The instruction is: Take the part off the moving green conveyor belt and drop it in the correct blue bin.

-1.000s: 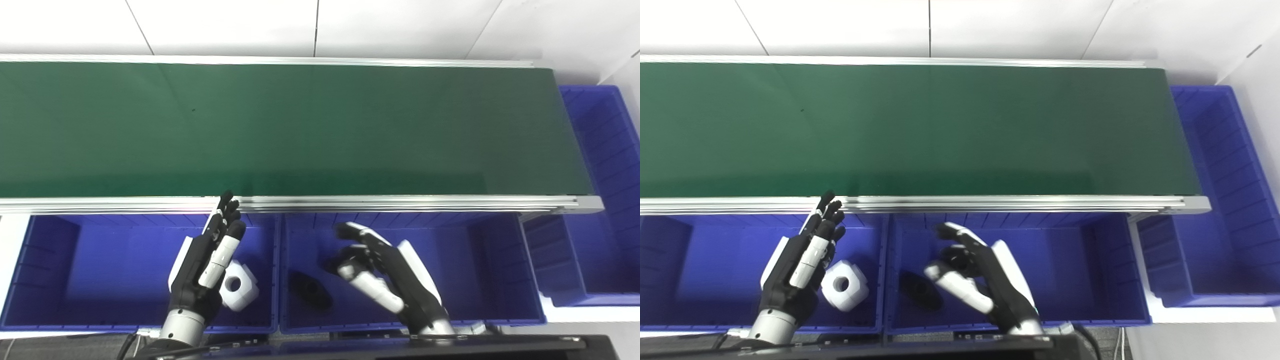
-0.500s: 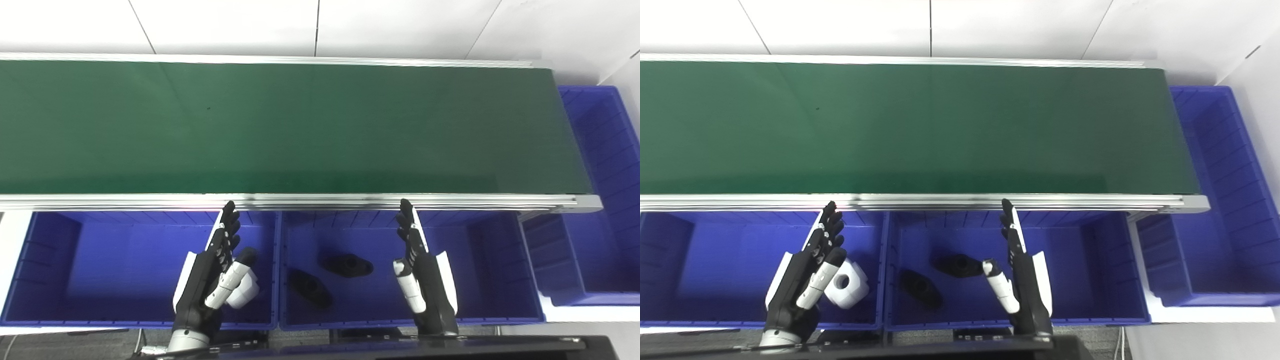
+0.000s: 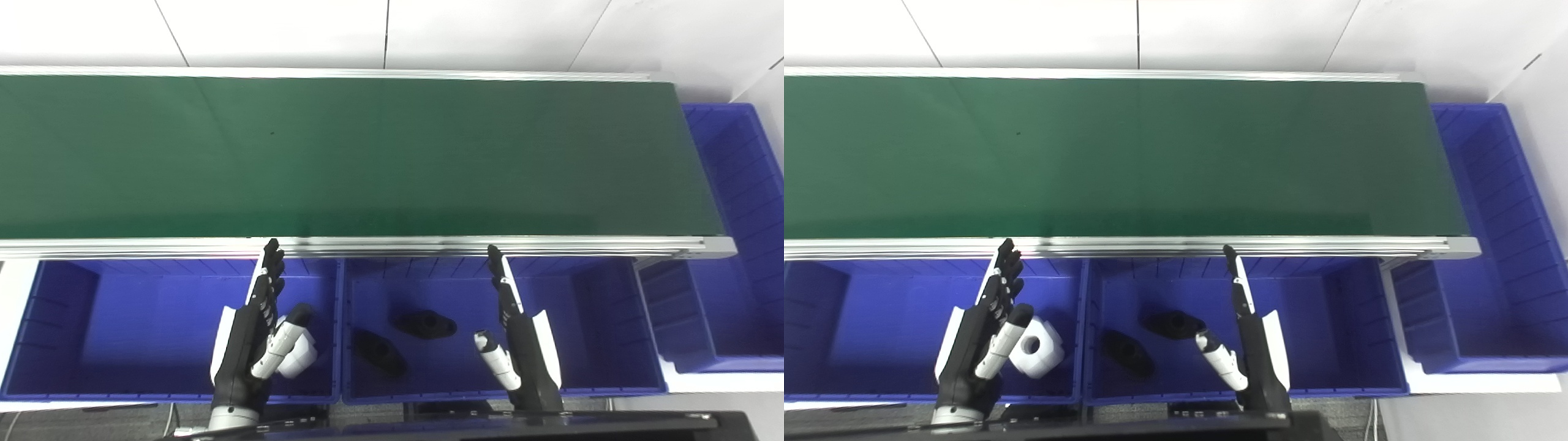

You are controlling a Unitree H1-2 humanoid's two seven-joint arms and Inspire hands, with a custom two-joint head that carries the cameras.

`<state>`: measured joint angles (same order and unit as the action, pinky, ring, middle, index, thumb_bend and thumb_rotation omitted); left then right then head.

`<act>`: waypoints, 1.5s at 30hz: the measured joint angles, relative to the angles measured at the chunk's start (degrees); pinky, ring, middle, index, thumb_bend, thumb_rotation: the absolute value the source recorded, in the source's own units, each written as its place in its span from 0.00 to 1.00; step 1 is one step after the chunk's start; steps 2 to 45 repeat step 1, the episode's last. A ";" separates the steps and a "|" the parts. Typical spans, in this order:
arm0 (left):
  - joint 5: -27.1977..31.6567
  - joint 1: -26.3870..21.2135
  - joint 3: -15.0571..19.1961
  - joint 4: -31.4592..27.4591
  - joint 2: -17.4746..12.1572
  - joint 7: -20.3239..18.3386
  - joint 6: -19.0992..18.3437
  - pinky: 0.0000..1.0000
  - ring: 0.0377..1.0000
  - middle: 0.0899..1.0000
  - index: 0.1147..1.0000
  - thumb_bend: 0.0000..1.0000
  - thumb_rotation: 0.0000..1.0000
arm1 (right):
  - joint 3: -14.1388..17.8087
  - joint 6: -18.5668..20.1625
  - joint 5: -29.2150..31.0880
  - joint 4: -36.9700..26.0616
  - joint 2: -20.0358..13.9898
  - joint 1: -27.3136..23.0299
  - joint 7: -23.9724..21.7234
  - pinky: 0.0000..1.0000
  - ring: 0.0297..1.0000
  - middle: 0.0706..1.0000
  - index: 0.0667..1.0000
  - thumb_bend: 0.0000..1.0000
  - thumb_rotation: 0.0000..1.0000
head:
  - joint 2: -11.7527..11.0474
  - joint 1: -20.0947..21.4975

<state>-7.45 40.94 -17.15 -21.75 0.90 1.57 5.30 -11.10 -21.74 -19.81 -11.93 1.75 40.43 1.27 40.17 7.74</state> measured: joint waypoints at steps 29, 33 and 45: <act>-0.34 0.13 0.06 0.44 0.11 0.13 0.83 1.00 1.00 1.00 1.00 0.71 0.78 | -0.14 -0.20 -0.26 0.01 -0.22 -0.03 0.12 1.00 1.00 1.00 1.00 0.88 1.00 | 0.00 0.00; -0.34 0.13 0.06 0.44 0.11 0.13 0.83 1.00 1.00 1.00 1.00 0.71 0.78 | -0.14 -0.20 -0.26 0.01 -0.22 -0.03 0.12 1.00 1.00 1.00 1.00 0.88 1.00 | 0.00 0.00; -0.34 0.13 0.06 0.44 0.11 0.13 0.83 1.00 1.00 1.00 1.00 0.71 0.78 | -0.14 -0.20 -0.26 0.01 -0.22 -0.03 0.12 1.00 1.00 1.00 1.00 0.88 1.00 | 0.00 0.00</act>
